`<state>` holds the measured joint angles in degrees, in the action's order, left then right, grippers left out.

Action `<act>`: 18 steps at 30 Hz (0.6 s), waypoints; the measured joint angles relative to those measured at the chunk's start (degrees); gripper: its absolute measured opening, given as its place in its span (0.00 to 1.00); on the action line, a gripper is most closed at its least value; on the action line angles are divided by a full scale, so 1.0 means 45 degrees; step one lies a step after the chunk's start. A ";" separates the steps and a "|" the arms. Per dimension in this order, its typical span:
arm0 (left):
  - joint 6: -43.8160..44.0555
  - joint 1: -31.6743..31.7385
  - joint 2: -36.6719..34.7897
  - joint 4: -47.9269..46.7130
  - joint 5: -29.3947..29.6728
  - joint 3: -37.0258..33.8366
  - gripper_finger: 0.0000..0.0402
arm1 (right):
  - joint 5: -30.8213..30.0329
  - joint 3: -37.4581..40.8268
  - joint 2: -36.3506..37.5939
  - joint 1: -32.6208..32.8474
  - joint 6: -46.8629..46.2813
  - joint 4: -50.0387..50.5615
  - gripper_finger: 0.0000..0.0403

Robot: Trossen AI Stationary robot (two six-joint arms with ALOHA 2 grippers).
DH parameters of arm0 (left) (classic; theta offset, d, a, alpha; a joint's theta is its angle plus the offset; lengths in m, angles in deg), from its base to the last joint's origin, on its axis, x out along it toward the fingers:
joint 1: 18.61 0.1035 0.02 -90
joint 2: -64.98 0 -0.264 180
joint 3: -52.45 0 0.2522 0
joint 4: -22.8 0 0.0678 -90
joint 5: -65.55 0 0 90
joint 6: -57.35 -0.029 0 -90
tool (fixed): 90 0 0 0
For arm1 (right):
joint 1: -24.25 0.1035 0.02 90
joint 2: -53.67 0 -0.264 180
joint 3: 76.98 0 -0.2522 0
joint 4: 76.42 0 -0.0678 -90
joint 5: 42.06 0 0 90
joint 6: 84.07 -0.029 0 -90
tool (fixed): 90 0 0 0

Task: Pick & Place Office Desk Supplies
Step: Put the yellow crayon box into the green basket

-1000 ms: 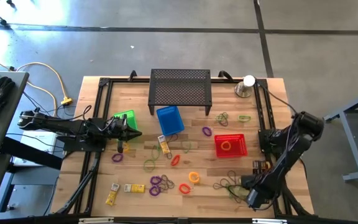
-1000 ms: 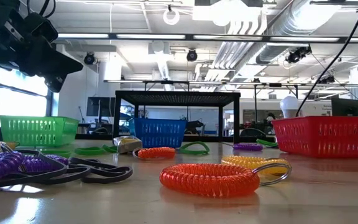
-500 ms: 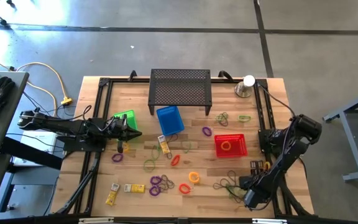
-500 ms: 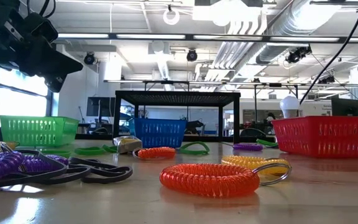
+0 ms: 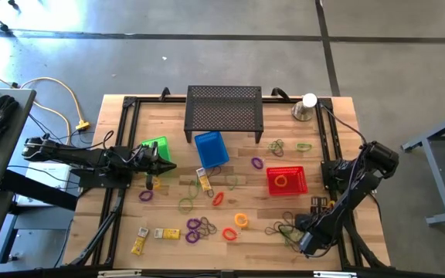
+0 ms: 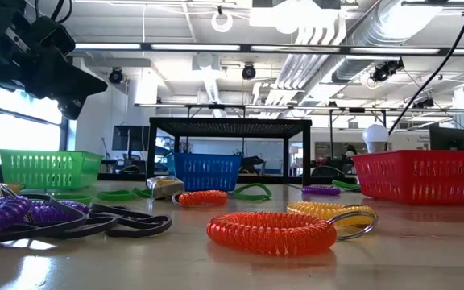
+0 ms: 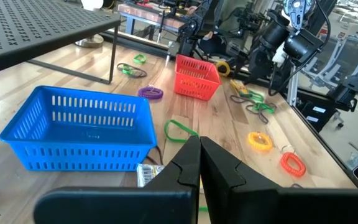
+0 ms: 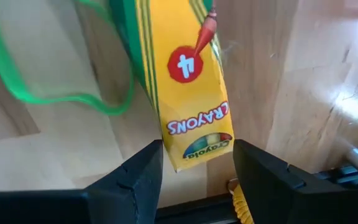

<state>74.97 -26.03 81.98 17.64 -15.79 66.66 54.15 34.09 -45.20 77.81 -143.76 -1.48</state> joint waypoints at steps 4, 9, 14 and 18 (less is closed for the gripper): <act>0.0000 -0.0001 0.0000 -0.0001 -0.0063 0.0000 0.00 | -0.0446 0.0000 0.0000 -0.0029 -0.0746 0.0138 0.46; -0.0003 -0.0001 0.0000 -0.0001 -0.0062 0.0000 0.00 | -0.0460 0.0000 0.0005 -0.0117 -0.0754 0.0121 0.46; -0.0005 -0.0001 0.0047 0.0004 -0.0316 0.0000 0.00 | -0.0756 0.0000 0.0005 -0.0244 -0.0989 0.0298 0.51; -0.0008 -0.0001 0.0265 0.0002 -0.0531 0.0000 0.00 | -0.1003 0.0000 0.0005 -0.0419 -0.0926 0.0306 0.59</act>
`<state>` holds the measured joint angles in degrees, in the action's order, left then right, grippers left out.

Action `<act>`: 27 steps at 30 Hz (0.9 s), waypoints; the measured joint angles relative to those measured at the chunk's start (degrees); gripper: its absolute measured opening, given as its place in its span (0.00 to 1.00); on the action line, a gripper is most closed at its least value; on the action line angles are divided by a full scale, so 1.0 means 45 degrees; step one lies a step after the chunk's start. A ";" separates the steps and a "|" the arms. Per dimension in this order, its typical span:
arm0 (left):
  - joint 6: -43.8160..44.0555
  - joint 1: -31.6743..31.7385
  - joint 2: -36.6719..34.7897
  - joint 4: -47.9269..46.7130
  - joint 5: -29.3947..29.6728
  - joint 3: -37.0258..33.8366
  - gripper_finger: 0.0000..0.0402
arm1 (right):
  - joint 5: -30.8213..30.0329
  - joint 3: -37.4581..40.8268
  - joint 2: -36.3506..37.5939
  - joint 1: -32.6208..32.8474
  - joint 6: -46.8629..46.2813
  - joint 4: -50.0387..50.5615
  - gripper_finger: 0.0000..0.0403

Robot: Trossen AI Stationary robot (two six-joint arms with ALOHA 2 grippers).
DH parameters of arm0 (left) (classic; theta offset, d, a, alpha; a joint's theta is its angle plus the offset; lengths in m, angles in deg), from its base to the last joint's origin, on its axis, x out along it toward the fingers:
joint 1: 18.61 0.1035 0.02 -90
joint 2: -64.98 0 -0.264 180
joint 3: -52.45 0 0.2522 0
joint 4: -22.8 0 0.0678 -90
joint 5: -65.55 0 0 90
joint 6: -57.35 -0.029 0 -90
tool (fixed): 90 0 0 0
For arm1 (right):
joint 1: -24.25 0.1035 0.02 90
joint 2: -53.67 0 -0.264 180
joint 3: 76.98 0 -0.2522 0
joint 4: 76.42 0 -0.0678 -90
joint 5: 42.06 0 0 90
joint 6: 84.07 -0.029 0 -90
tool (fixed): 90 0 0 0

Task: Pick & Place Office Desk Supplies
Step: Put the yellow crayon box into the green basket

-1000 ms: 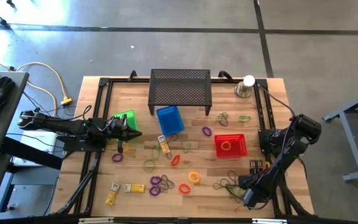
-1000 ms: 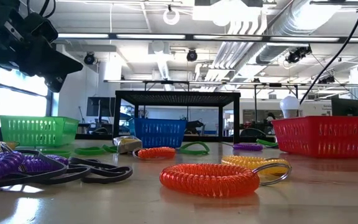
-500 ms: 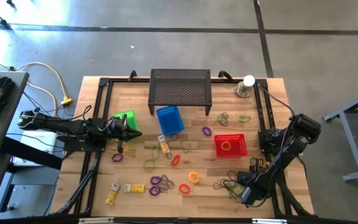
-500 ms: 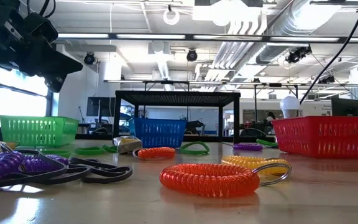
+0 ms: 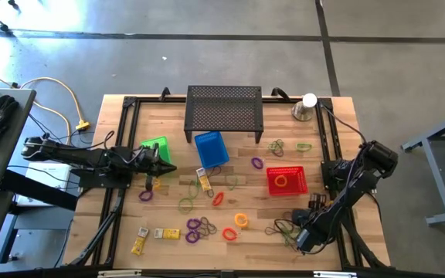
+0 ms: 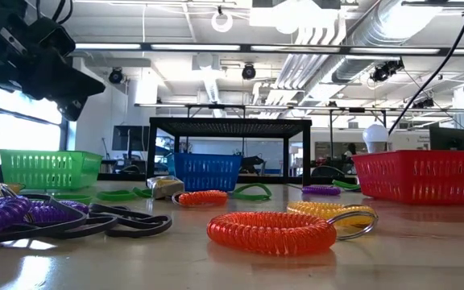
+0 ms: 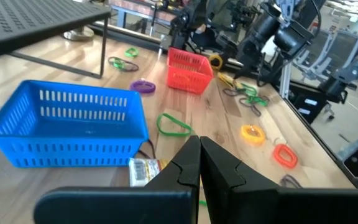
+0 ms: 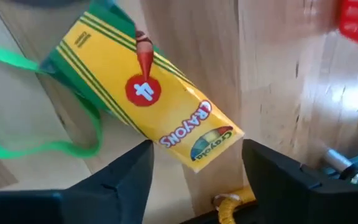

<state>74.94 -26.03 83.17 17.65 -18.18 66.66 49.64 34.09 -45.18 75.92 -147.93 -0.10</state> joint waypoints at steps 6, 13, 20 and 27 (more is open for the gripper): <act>0.0003 0.0000 0.0435 0.0012 0.0000 0.0000 0.00 | -0.0072 0.0000 0.0005 0.0011 0.2314 -0.0028 0.68; 0.0003 0.0000 0.0580 0.0157 -0.0007 0.0000 0.00 | -0.0791 0.0000 0.0005 0.0011 0.5502 -0.0012 0.69; 0.0003 0.0000 0.0580 0.0152 -0.0015 0.0000 0.00 | -0.0382 0.0606 0.0045 0.0014 0.6245 -0.0993 0.67; -0.0002 0.0002 0.0580 0.0150 -0.0016 0.0000 0.00 | -0.0282 0.0742 0.0060 -0.0169 0.6898 -0.1585 0.67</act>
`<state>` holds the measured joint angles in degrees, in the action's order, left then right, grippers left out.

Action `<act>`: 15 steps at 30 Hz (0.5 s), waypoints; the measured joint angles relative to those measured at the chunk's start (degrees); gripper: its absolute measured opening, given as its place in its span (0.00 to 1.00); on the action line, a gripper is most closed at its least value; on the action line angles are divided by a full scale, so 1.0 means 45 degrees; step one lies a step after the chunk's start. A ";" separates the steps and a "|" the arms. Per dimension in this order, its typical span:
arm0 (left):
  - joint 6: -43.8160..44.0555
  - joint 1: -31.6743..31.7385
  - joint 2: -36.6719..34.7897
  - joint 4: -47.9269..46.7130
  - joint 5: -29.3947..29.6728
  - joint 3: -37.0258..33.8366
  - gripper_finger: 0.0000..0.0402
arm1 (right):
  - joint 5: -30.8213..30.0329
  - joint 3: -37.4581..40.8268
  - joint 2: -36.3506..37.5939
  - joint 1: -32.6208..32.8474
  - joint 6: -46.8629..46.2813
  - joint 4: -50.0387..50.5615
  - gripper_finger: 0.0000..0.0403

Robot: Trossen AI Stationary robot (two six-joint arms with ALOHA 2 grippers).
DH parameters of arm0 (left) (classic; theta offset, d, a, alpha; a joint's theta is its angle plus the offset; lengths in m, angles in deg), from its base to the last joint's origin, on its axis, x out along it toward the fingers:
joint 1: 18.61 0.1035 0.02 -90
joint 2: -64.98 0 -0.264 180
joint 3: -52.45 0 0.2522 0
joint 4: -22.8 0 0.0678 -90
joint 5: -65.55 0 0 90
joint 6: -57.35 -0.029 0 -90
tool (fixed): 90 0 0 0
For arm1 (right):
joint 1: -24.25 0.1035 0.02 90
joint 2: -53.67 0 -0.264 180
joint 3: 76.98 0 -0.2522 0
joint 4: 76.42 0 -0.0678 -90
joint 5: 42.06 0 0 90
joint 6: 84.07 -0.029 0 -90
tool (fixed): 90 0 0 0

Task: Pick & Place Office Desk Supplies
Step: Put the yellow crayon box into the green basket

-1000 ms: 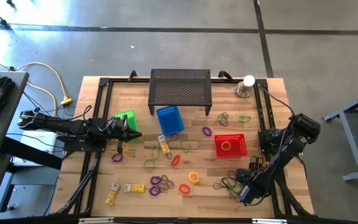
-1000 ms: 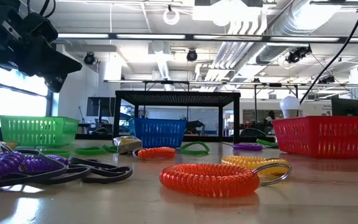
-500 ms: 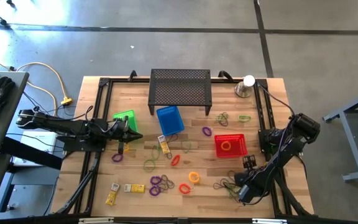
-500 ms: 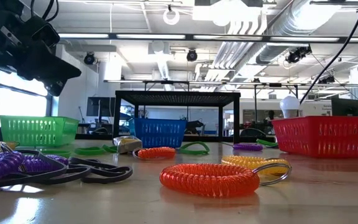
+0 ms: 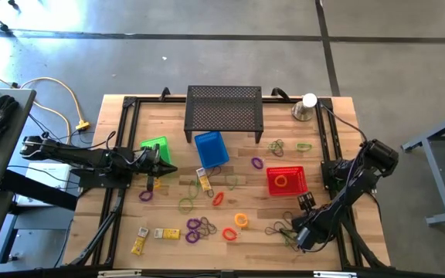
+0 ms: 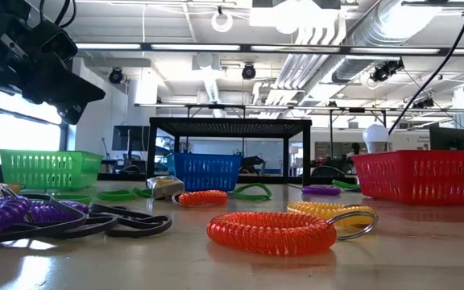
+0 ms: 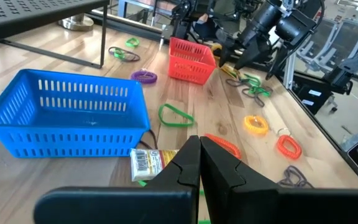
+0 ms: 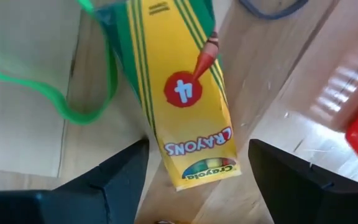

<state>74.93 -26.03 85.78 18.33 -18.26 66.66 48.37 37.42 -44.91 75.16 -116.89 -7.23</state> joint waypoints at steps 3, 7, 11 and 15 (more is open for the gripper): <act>-0.0001 -0.0002 0.0000 -0.0003 0.0000 0.0000 0.00 | 0.0515 0.0032 -0.0016 -0.0299 -0.0277 -0.0098 0.67; -0.0018 -0.0002 0.0000 -0.0003 0.0000 0.0000 0.00 | 0.0896 0.0055 -0.0026 -0.0594 -0.0272 -0.0251 0.62; -0.0024 -0.0002 0.0000 -0.0005 0.0000 0.0000 0.00 | 0.1195 0.0060 -0.0040 -0.0804 -0.0524 -0.0367 0.51; -0.0022 -0.0002 0.0000 -0.0008 0.0000 0.0000 0.00 | 0.1493 0.0055 -0.0040 -0.0925 -0.1358 -0.0499 0.39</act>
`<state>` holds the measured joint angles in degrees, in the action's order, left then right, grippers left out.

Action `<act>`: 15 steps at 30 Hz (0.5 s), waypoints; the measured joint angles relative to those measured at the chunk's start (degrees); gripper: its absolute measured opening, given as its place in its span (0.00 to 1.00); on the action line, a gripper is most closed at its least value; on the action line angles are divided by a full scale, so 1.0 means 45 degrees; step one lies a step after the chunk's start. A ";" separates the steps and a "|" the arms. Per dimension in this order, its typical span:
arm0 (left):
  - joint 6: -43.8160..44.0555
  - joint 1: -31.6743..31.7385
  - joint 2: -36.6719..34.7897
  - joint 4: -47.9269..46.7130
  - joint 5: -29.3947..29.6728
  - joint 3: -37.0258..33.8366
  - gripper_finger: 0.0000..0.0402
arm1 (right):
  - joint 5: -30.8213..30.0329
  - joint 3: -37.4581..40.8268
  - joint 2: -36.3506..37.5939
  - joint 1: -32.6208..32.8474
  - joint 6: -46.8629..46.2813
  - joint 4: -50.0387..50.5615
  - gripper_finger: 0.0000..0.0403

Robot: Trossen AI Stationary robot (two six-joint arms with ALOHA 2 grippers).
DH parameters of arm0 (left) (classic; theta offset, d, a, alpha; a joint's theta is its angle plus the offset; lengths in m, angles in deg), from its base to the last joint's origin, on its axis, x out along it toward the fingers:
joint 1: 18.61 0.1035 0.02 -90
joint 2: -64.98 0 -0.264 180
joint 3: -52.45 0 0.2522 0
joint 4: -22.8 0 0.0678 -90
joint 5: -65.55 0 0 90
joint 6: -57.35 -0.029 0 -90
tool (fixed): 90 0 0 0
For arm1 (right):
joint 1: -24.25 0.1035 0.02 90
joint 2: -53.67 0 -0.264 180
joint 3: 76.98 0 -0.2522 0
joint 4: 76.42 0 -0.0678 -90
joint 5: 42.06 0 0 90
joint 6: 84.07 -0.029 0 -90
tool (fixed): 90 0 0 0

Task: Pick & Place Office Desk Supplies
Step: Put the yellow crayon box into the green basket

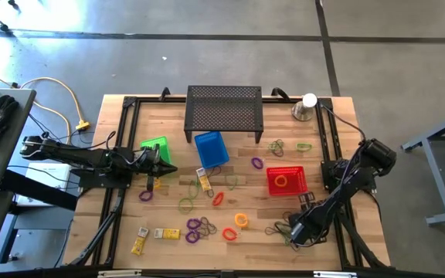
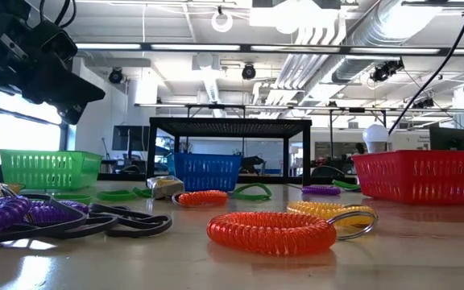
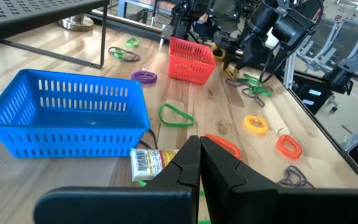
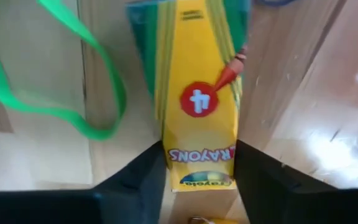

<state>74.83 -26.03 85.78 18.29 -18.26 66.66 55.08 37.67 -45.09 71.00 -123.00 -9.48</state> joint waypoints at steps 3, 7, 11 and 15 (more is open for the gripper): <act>0.0002 0.0000 0.0000 0.0005 0.0000 0.0000 0.00 | 0.0140 -0.0019 0.0000 -0.0002 -0.0773 -0.0013 0.31; 0.0007 0.0000 0.0000 0.0024 0.0000 0.0000 0.00 | 0.0087 -0.0159 -0.0001 -0.0007 -0.1646 0.0004 0.25; 0.0032 0.0000 0.0000 0.0590 0.0000 0.0000 0.00 | -0.0567 -0.0796 -0.0040 -0.0117 -0.1804 -0.0096 0.26; -0.0015 0.0000 -0.0003 0.1201 -0.0011 0.0000 0.00 | -0.1642 -0.1960 -0.0049 -0.0448 -0.1668 0.0529 0.27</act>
<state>74.76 -26.03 85.77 23.70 -18.31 66.66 47.70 28.85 -45.31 68.98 -130.50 -7.10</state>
